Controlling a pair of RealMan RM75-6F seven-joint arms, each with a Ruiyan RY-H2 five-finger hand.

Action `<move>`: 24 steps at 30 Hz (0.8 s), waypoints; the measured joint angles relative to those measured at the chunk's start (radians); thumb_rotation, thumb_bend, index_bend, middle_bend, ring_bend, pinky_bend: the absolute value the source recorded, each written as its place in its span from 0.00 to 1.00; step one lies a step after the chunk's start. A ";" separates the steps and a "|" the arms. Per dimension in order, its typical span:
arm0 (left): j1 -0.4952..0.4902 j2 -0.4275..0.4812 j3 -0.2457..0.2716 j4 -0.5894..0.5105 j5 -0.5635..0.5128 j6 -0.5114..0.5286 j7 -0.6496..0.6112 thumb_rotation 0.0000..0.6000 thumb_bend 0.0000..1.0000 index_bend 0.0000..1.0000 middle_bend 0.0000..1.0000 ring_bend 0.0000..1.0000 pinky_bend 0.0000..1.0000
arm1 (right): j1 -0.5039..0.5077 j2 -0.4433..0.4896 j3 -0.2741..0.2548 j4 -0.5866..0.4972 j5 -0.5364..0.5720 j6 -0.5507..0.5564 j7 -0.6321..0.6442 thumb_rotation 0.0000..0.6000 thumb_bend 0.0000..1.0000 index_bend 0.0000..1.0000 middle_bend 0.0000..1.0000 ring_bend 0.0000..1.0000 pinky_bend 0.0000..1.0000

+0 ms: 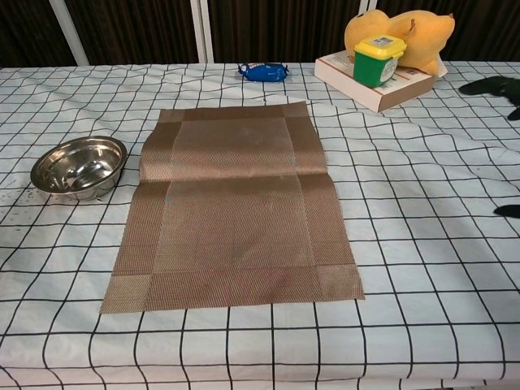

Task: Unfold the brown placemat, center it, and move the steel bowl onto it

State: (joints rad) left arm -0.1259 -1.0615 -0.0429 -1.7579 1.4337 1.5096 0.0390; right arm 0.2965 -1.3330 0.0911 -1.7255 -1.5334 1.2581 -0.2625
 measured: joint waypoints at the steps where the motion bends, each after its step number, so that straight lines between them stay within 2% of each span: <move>1: 0.000 -0.001 -0.004 0.002 -0.002 -0.001 -0.002 1.00 0.02 0.00 0.00 0.00 0.00 | 0.014 -0.019 -0.002 0.000 0.002 -0.022 -0.019 1.00 0.00 0.00 0.00 0.00 0.16; 13: -0.002 -0.012 -0.018 0.012 -0.009 -0.016 0.001 1.00 0.02 0.00 0.00 0.00 0.00 | 0.080 -0.188 -0.017 0.010 0.050 -0.103 -0.108 1.00 0.03 0.00 0.00 0.00 0.16; 24: 0.000 -0.008 -0.026 0.010 -0.018 -0.027 -0.017 1.00 0.02 0.00 0.00 0.00 0.00 | 0.120 -0.228 -0.044 0.071 0.033 -0.149 -0.064 1.00 0.02 0.00 0.00 0.00 0.16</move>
State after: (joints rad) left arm -0.1261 -1.0699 -0.0693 -1.7484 1.4156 1.4822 0.0223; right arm 0.4163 -1.5609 0.0466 -1.6540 -1.5003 1.1091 -0.3264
